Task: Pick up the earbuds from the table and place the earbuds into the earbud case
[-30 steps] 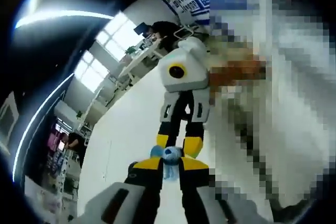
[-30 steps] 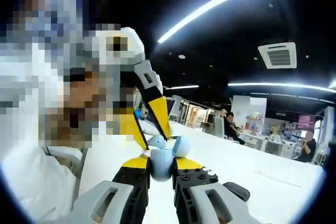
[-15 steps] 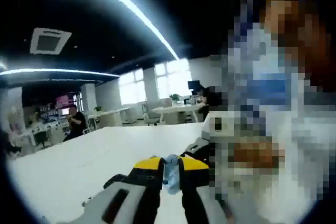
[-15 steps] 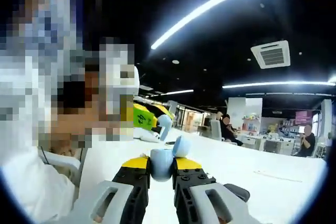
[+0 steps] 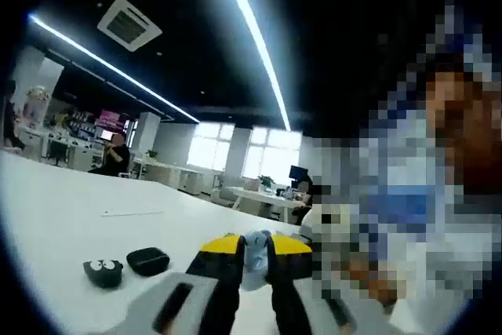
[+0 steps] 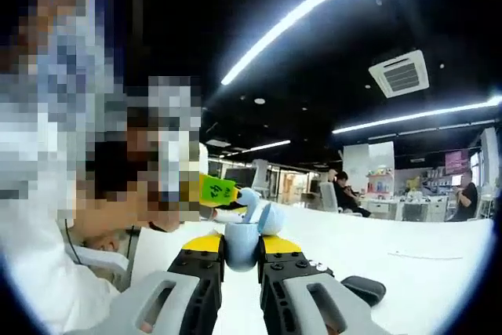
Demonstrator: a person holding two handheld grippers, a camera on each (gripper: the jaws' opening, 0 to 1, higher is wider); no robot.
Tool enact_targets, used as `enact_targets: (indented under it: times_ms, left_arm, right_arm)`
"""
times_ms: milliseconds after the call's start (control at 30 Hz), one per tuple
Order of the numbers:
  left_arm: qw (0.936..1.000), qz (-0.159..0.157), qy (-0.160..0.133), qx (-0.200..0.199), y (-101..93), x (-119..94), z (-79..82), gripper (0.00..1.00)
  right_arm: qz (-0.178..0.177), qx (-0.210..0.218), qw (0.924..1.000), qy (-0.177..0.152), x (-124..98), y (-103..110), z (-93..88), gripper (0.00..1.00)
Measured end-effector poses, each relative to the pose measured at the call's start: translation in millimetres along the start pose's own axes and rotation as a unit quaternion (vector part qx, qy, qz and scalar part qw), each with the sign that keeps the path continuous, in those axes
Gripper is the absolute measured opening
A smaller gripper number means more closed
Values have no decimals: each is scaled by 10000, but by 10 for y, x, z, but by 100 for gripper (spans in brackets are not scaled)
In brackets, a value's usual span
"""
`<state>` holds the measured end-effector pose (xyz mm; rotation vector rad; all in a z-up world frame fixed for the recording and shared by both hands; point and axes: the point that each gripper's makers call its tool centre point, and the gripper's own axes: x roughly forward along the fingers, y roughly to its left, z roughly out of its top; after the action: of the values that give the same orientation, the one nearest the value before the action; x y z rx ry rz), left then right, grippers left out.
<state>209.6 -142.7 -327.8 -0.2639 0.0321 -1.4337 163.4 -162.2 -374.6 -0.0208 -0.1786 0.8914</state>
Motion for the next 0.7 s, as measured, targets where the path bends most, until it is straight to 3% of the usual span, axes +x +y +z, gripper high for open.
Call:
enact_targets:
  times_ms: [100,233,300,533,633,700]
  left_arm:
    - [9999,41,-72,-58,-24,10,18,14]
    - [9996,206,82,164,-40,31,-31,14]
    - [9993,307,90,189,-323,72,-139,14]
    - [9977,597,10,333,-449,115,-215,14]
    - [9957,813,-120,433,-452,110,-222,14]
    - [9937,983,-277,466,-426,98,-192,14]
  right_arm:
    - [-47,-32,10000,8,1,-8,2,15]
    - [-129,-248,9995,151,17,-4,-31,15]
    - [-130,-264,9995,151,21,0,-31,15]
    - [-264,-575,9978,190,29,18,18,15]
    - [-539,-866,9946,200,26,-32,42,15]
    - [-918,-1212,9883,99,28,-86,90,15]
